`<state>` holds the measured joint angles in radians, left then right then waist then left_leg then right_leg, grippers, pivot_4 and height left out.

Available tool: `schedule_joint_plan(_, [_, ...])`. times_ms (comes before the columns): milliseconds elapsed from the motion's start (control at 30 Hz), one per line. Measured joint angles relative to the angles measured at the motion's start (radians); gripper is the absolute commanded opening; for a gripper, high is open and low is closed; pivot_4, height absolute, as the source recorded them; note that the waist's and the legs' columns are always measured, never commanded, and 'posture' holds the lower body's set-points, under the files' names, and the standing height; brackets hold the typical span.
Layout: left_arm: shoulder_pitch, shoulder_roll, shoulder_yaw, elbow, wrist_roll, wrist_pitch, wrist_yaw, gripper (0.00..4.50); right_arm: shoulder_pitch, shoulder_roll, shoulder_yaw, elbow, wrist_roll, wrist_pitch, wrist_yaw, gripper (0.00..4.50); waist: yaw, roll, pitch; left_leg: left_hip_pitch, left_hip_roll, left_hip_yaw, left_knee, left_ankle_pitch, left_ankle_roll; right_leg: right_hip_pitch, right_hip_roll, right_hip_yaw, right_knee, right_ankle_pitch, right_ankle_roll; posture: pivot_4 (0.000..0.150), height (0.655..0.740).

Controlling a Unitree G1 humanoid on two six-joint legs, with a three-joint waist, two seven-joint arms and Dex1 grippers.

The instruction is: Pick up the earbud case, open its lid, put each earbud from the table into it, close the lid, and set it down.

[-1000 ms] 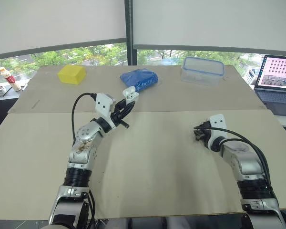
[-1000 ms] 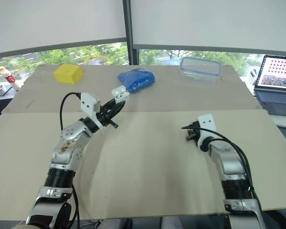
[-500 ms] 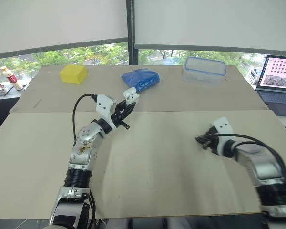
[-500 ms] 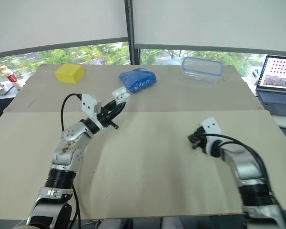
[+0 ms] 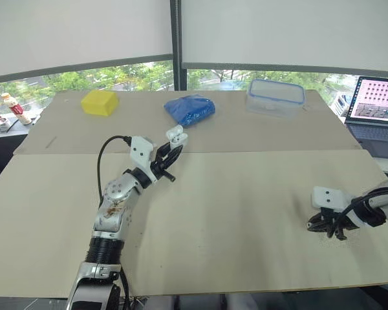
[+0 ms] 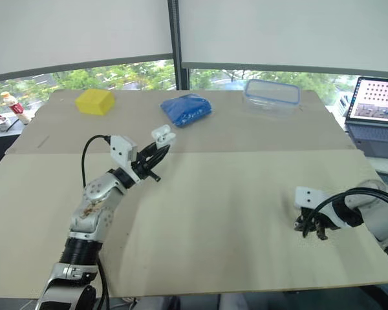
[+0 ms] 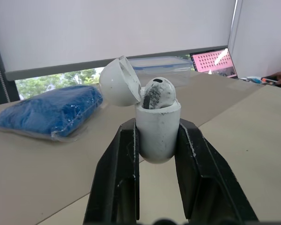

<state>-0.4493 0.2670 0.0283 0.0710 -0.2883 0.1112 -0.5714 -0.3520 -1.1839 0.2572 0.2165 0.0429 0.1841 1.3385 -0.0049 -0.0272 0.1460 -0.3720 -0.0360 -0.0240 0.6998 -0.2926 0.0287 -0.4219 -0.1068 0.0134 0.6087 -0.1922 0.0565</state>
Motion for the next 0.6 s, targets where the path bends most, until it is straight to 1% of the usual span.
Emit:
schedule_joint_plan(67, [0.011,0.003,0.001,-0.014,0.0,0.002,0.007,0.55,-0.008,0.005,0.001,0.031,-0.018,-0.04,0.01,1.35,0.005,-0.001,0.0,0.001,0.0,0.0,0.0,0.0,0.0,0.001,-0.001,0.0,0.0,0.0,0.0,0.15,0.74])
schedule_joint_plan(100, [0.015,0.004,0.001,-0.018,0.0,0.002,0.011,0.55,-0.01,0.01,0.0,0.044,-0.025,-0.054,0.007,1.64,0.007,-0.002,-0.001,0.001,0.0,0.0,0.001,0.0,0.0,0.001,-0.001,0.0,0.0,0.0,0.0,0.15,0.74])
schedule_joint_plan(167, [0.017,0.005,0.001,-0.02,0.0,0.005,0.013,0.55,-0.013,0.016,-0.006,0.066,-0.039,-0.078,-0.004,2.35,0.014,-0.004,-0.002,0.001,0.0,0.0,0.001,0.0,0.0,0.002,-0.001,0.0,0.0,0.0,0.0,0.15,0.74])
schedule_joint_plan(400, [0.018,0.012,0.001,-0.022,-0.001,0.022,0.014,0.55,0.001,0.03,-0.034,0.067,-0.062,-0.094,-0.011,2.35,0.018,-0.006,-0.003,0.001,0.0,0.0,0.001,0.0,0.0,0.002,-0.001,0.0,0.0,0.0,0.0,0.15,0.74])
schedule_joint_plan(600, [0.016,0.012,0.001,-0.022,-0.001,0.022,0.013,0.55,0.021,0.017,-0.04,0.044,-0.08,-0.111,-0.005,2.35,0.023,-0.006,-0.003,0.001,0.0,-0.001,0.0,-0.001,0.0,0.002,-0.002,0.0,0.0,0.0,0.0,0.15,0.74])
